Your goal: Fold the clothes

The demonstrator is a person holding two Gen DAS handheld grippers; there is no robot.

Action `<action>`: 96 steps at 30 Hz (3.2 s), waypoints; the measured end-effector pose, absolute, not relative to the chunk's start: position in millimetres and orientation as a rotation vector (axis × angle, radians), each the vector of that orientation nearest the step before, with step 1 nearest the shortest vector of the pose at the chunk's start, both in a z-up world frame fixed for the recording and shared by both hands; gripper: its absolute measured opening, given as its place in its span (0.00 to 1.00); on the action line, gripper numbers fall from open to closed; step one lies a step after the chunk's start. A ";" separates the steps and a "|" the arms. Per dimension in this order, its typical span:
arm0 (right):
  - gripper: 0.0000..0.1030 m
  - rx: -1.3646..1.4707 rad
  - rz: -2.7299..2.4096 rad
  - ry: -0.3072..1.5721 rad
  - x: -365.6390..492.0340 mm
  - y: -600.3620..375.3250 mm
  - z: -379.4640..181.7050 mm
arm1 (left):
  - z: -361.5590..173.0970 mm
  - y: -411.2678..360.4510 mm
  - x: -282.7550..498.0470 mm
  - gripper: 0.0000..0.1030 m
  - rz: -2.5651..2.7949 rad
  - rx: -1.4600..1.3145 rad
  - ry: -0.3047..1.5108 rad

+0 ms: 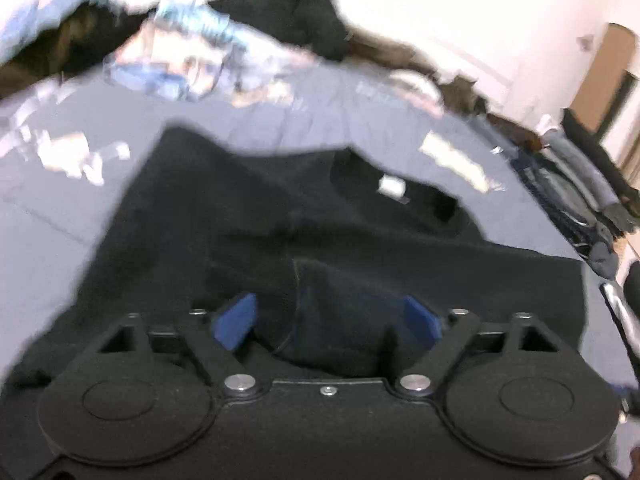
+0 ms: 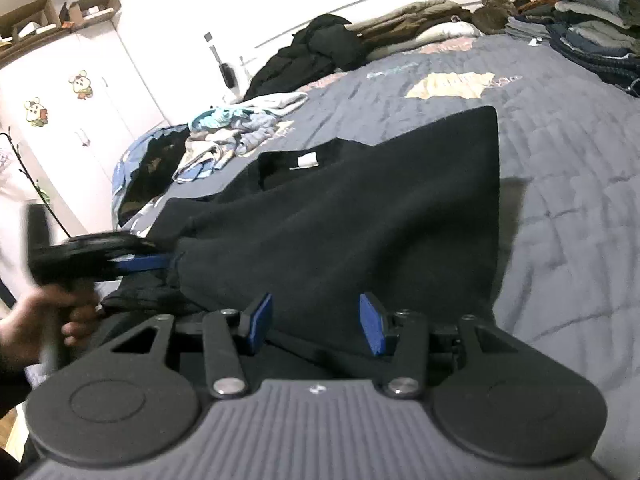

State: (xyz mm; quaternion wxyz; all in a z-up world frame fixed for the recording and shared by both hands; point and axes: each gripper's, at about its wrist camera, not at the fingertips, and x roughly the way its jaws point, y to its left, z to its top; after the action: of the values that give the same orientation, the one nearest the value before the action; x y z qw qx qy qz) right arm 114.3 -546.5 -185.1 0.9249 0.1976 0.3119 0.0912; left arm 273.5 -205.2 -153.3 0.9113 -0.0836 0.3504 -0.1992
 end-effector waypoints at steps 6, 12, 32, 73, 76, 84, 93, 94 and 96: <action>0.46 0.402 0.214 0.626 106.7 -541.4 -170.5 | -130.6 -177.2 201.3 0.80 -0.429 -0.123 0.680; 0.49 0.387 0.191 0.618 81.6 -525.7 -145.5 | -117.8 -151.2 141.7 0.80 -0.433 -0.097 0.673; 0.60 0.227 0.014 0.764 -129.8 -435.6 -141.3 | -86.9 -85.2 24.5 0.83 -0.471 0.003 0.666; 0.10 0.788 -0.117 0.830 -186.0 -441.1 -213.6 | -164.4 11.4 -6.1 0.07 -0.476 -0.213 1.046; 0.10 0.853 -0.082 0.758 -198.0 -448.5 -190.5 | -141.3 16.9 -11.0 0.06 -0.494 -0.219 0.999; 0.09 0.891 -0.015 0.661 -222.1 -455.7 -129.5 | -82.2 17.4 -35.8 0.05 -0.553 -0.148 0.918; 0.08 0.866 0.042 0.693 -241.5 -448.8 -69.5 | -32.4 23.5 -73.5 0.05 -0.603 -0.081 0.894; 0.08 0.852 0.048 0.711 -247.0 -449.3 -64.5 | -29.9 26.7 -76.7 0.05 -0.608 -0.087 0.901; 0.08 0.858 0.054 0.730 -257.2 -453.5 -58.3 | -26.2 31.6 -81.9 0.05 -0.627 -0.091 0.915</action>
State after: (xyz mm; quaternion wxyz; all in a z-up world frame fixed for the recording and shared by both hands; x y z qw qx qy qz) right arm -257.2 -453.5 -58.3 0.8452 0.4064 0.3462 0.0258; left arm -81.9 31.6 -26.2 0.8491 -0.0433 0.4344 -0.2974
